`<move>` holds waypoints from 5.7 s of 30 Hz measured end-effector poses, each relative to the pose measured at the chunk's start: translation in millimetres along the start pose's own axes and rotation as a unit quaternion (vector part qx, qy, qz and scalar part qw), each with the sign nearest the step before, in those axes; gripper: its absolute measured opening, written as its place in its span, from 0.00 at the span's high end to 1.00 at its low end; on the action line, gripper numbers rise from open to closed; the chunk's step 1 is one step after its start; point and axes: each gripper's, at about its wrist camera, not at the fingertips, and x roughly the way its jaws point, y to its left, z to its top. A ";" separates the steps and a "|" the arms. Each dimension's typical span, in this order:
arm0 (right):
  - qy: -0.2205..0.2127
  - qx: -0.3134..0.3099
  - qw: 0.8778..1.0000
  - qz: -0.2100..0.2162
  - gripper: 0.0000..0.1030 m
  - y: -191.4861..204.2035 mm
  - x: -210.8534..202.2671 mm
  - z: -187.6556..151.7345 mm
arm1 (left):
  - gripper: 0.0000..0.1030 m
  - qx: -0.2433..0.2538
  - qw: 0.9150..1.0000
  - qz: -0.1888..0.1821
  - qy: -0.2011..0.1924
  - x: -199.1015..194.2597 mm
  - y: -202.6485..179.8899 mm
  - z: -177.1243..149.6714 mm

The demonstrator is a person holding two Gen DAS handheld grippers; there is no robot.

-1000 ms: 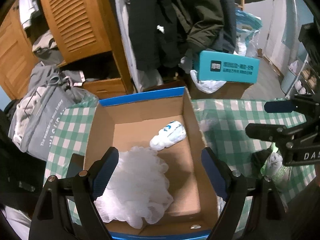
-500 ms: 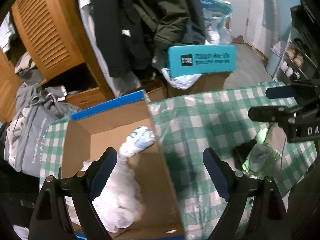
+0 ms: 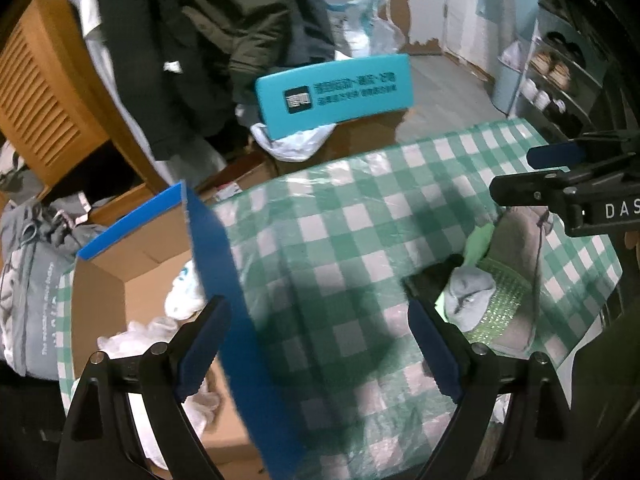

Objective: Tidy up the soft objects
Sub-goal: 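Move both tools back over the remaining items on the tablecloth, then grasp the grey glove with the right tool while the left tool reaches for the grey knit cap, then lift the grey glove with the right tool while the left tool grips the grey cap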

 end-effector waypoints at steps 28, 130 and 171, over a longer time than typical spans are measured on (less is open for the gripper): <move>0.089 0.107 0.989 -0.044 0.24 -99.5 38.9 -86.0 | 0.12 0.073 0.991 -0.074 0.085 62.0 -112.8 -11.3; 0.014 0.024 0.988 -0.152 0.89 -70.4 38.6 -39.3 | 0.29 -0.029 0.994 -0.082 0.069 82.8 -18.2 -1.3; -0.037 0.037 0.988 -0.144 0.89 -82.0 0.2 -42.1 | 0.84 0.036 0.989 -0.132 0.062 78.9 -70.8 -4.2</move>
